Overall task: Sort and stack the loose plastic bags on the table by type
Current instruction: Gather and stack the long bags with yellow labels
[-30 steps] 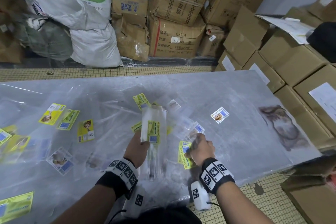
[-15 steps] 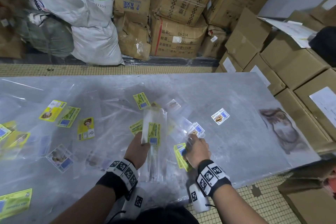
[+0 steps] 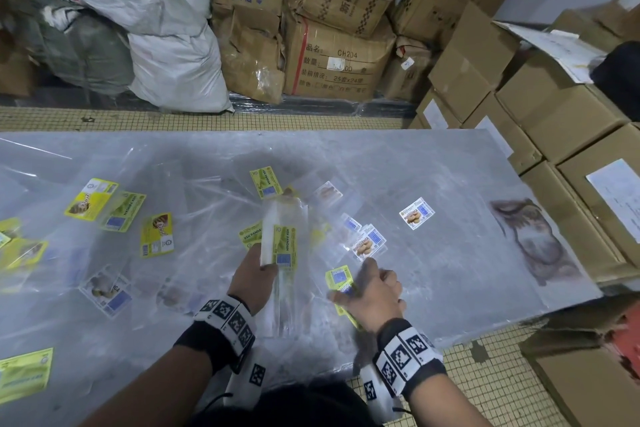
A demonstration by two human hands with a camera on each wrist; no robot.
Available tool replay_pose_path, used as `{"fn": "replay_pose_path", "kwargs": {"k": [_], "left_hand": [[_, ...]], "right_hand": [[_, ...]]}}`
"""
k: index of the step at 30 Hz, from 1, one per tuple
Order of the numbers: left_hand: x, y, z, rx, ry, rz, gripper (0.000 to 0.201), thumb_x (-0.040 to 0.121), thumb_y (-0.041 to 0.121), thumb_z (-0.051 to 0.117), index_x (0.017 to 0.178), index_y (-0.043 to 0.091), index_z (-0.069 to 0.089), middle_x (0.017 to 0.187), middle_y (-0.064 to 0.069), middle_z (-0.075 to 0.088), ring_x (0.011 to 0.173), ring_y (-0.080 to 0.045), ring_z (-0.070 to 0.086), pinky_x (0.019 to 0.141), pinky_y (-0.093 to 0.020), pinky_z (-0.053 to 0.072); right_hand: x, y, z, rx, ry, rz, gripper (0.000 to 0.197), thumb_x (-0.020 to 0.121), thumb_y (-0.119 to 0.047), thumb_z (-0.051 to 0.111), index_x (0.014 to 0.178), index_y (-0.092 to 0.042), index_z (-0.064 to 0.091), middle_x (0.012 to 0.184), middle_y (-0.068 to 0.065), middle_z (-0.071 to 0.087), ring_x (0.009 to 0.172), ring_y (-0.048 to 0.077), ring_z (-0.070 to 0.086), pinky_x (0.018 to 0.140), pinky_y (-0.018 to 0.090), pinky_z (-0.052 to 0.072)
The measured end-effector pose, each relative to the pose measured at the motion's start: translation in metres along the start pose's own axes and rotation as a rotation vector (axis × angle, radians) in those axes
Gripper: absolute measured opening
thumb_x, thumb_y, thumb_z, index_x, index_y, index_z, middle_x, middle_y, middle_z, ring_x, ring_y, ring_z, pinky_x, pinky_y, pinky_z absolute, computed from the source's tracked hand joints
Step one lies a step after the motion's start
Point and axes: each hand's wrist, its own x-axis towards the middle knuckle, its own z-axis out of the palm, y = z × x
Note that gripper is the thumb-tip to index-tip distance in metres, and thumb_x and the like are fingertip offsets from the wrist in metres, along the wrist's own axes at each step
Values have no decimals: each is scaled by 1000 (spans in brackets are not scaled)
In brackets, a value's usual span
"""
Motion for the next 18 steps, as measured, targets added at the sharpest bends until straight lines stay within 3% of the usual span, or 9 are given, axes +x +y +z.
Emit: {"fn": "replay_pose_path", "kwargs": {"k": [4, 9, 13, 16, 18], "left_hand": [[-1, -1, 0, -9, -1, -4, 39, 93, 6, 45, 128, 20, 51, 111, 3, 63, 97, -15, 60, 71, -25, 43], [-3, 2, 1, -7, 19, -31, 36, 94, 8, 46, 126, 24, 51, 111, 3, 63, 99, -20, 59, 77, -30, 43], [-6, 5, 2, 9, 37, -34, 27, 95, 10, 47, 114, 29, 49, 107, 3, 62, 97, -20, 59, 78, -32, 44], [-7, 5, 2, 16, 40, -30, 28, 95, 9, 47, 116, 27, 49, 106, 4, 62, 95, -18, 58, 74, -28, 43], [-7, 7, 2, 17, 38, -31, 30, 95, 8, 47, 121, 24, 50, 106, 4, 61, 94, -17, 58, 73, -28, 42]], "right_hand": [[-9, 2, 16, -80, 13, -28, 101, 63, -55, 82, 141, -27, 24, 128, 3, 27, 121, 25, 31, 104, 46, 30], [-4, -3, 18, -72, 31, 3, 95, 58, -48, 86, 133, -27, 31, 126, 4, 35, 121, 26, 36, 103, 45, 34], [0, -4, 18, -19, 3, 57, 103, 53, -46, 90, 133, -29, 28, 130, 3, 40, 124, 27, 37, 104, 45, 32], [2, -1, 12, 25, -13, 42, 94, 54, -49, 89, 126, -29, 33, 119, -2, 47, 119, 25, 43, 99, 42, 33], [7, 4, 7, 128, -45, 32, 72, 63, -47, 85, 114, -30, 38, 103, -8, 50, 107, 21, 52, 91, 36, 38]]}}
